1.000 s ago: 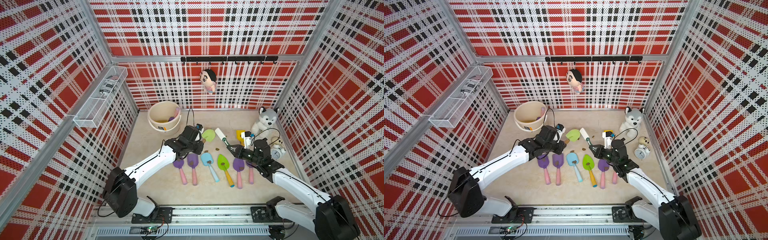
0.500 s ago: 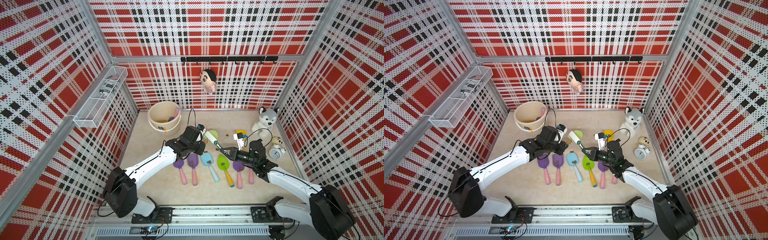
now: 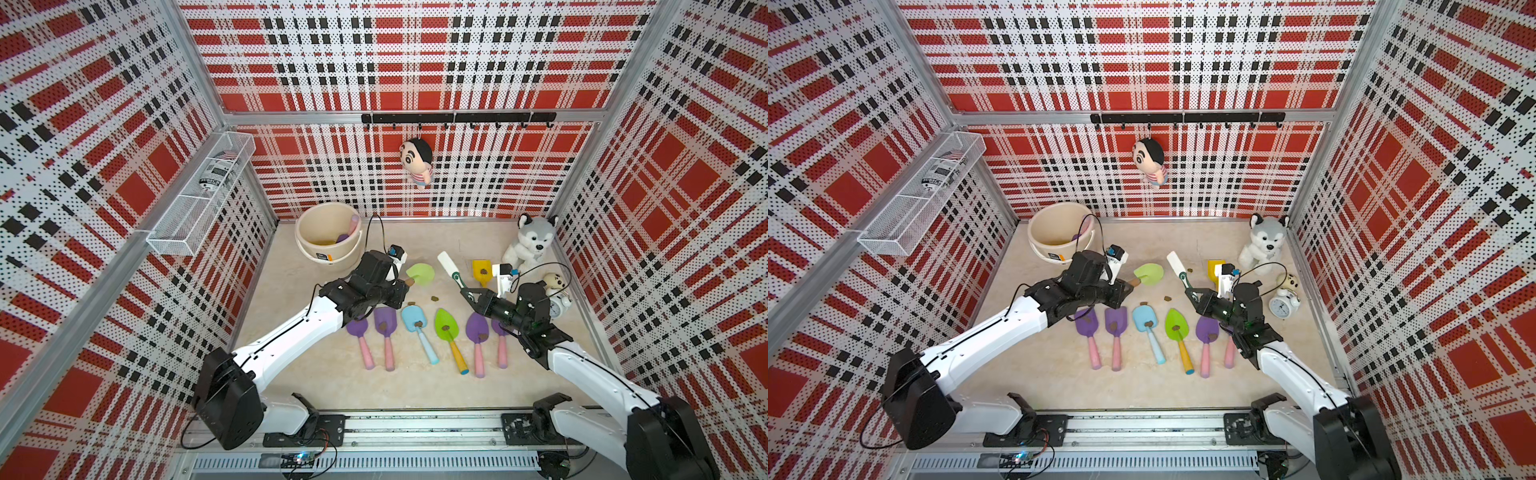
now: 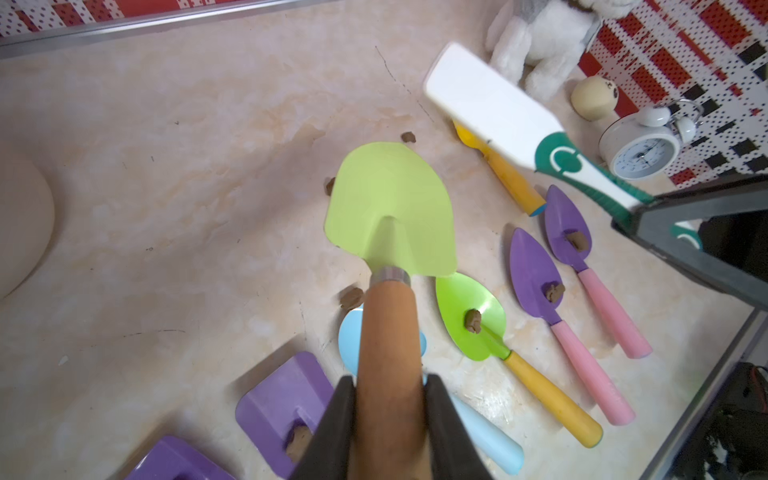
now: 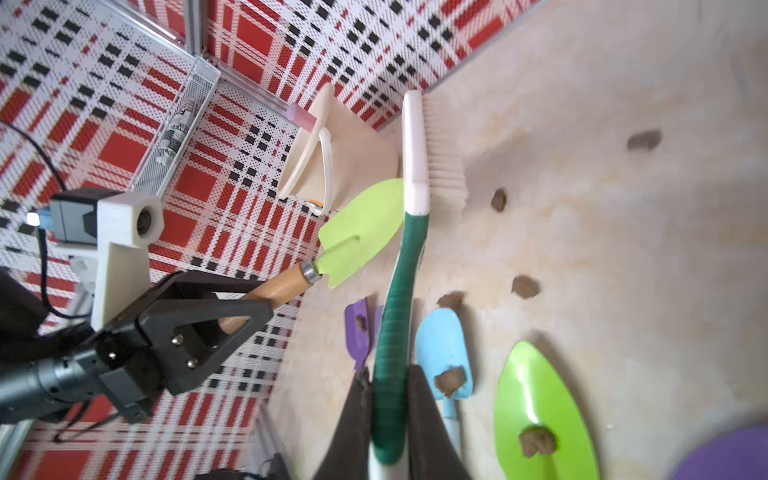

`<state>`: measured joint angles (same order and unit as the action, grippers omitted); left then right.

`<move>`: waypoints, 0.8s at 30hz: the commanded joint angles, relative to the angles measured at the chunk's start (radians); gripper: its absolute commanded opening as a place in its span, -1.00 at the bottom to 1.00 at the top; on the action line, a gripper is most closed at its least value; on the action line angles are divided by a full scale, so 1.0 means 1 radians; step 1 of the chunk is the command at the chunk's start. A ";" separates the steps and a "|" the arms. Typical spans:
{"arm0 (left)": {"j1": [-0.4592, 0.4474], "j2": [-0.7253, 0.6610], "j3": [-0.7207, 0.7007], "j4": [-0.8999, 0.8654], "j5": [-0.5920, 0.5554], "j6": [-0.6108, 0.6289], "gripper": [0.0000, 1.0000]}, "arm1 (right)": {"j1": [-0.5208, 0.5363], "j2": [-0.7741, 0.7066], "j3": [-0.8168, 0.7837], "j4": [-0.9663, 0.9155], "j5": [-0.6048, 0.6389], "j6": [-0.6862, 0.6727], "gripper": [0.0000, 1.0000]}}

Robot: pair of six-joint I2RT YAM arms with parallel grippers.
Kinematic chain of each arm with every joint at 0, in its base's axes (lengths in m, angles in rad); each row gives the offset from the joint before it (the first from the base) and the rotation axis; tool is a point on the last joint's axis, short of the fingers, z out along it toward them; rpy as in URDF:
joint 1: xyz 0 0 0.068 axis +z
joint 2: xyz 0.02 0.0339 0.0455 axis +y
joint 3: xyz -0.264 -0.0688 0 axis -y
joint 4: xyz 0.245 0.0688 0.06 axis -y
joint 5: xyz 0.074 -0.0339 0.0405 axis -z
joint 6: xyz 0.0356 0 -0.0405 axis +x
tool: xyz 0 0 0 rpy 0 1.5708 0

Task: Brush the soil off the hand trowel and place it into the bucket
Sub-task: Brush off the soil from the hand trowel.

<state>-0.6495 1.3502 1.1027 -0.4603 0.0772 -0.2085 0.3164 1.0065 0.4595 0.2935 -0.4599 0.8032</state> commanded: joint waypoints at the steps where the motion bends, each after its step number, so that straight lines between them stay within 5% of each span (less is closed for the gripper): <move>1: 0.025 -0.057 0.015 -0.023 0.044 0.009 -1.00 | 0.001 -0.084 0.014 -0.089 0.165 -0.224 -1.00; 11: 0.102 -0.099 0.153 -0.163 0.130 0.007 -1.00 | 0.356 -0.069 0.033 -0.112 0.680 -0.717 -1.00; 16: 0.116 -0.104 0.174 -0.148 0.162 -0.011 -1.00 | 0.536 0.034 0.102 -0.112 0.795 -0.953 -1.00; 24: 0.117 -0.098 0.174 -0.164 0.133 -0.004 -1.00 | 0.674 0.158 0.225 -0.154 0.933 -1.166 -1.00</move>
<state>-0.5381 1.2659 1.2518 -0.6231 0.2127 -0.2195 0.9665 1.1473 0.6498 0.1322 0.3679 -0.2325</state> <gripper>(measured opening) 0.263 0.135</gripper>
